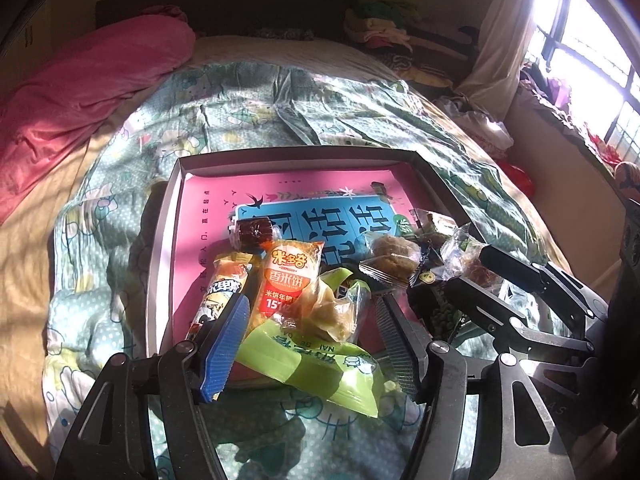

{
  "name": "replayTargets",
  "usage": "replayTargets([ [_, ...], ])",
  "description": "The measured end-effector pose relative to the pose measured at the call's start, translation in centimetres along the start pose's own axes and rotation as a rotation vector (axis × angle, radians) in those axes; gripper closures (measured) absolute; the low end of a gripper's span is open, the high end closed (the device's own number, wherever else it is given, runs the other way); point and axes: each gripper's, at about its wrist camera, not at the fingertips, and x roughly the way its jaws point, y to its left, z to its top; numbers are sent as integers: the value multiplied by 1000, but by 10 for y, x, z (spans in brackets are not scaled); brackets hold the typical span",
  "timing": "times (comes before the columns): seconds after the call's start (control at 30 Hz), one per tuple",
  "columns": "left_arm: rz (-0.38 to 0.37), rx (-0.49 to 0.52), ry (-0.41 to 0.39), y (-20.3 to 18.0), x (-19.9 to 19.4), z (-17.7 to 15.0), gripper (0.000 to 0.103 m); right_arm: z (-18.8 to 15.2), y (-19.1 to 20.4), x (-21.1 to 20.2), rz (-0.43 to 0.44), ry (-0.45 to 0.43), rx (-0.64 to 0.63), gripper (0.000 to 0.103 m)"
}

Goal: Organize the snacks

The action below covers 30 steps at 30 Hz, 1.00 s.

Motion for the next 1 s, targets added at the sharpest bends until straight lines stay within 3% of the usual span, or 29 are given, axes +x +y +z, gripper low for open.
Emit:
replayTargets([
  [0.57,54,-43,-69,7,-25,-3,26,10,10,-33,-42,-148,-45,22],
  [1.0,58,-64,-76,7,-46,-16,26,2,15,-54,-105,-166,-17,15],
])
